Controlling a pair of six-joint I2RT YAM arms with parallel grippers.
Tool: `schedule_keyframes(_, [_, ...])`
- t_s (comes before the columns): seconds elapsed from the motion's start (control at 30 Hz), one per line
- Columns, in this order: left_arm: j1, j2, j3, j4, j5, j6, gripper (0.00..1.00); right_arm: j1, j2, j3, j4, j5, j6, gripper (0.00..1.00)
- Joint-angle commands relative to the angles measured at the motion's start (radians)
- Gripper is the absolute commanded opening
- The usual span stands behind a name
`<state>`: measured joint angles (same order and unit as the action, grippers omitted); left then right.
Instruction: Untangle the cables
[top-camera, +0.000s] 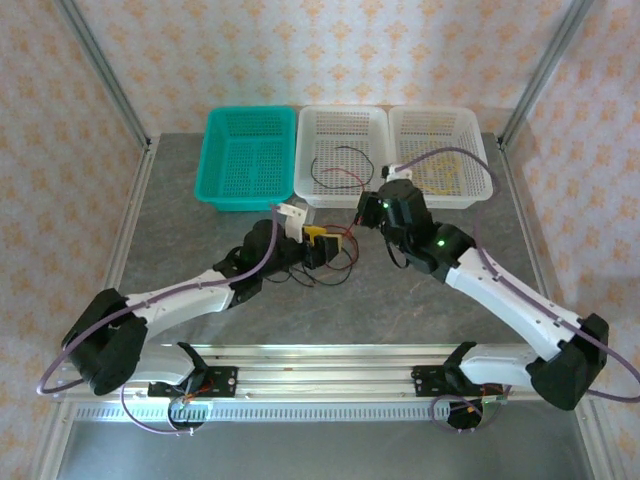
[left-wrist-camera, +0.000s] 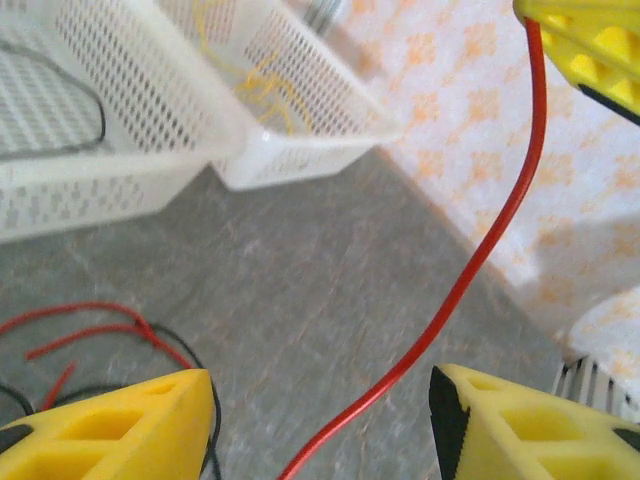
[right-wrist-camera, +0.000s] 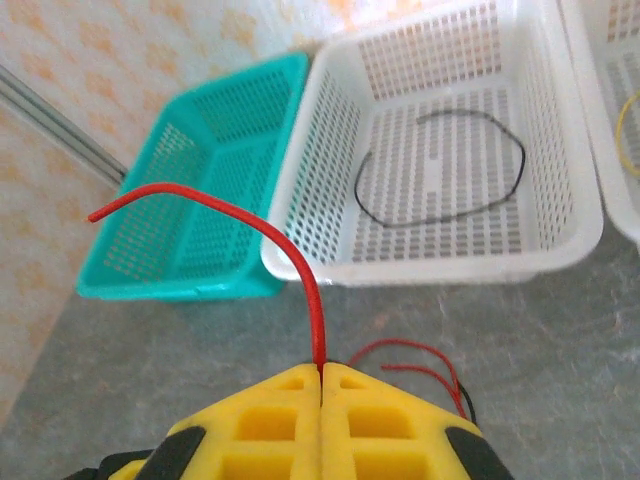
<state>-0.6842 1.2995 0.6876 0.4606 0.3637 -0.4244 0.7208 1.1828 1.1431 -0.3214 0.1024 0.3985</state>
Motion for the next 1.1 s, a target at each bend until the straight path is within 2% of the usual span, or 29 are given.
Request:
schedule_keyframes(0.0, [0.025,-0.082,0.052,0.009,0.029,0.010,0.62,-0.006,-0.044,0.088,-0.055,0.048,-0.033,0.00])
schedule_keyframes(0.27, [0.103,-0.196,0.071,-0.049,0.030,0.013,0.62,-0.006,-0.076,0.225,-0.096,0.075,-0.065,0.00])
schedule_keyframes(0.6, [0.148,-0.219,0.060,-0.041,0.054,0.007,0.61,-0.006,-0.054,0.389,-0.102,0.098,-0.133,0.00])
schedule_keyframes(0.7, [0.149,-0.214,0.086,-0.023,0.113,0.015,0.64,-0.006,-0.013,0.451,-0.137,0.103,-0.143,0.00])
schedule_keyframes(0.87, [0.150,-0.168,0.194,-0.020,0.301,0.050,0.71,-0.006,0.087,0.540,-0.205,0.091,-0.133,0.00])
schedule_keyframes(1.07, [0.140,-0.109,0.306,-0.101,0.385,0.130,0.73,-0.006,0.139,0.569,-0.203,0.012,-0.119,0.00])
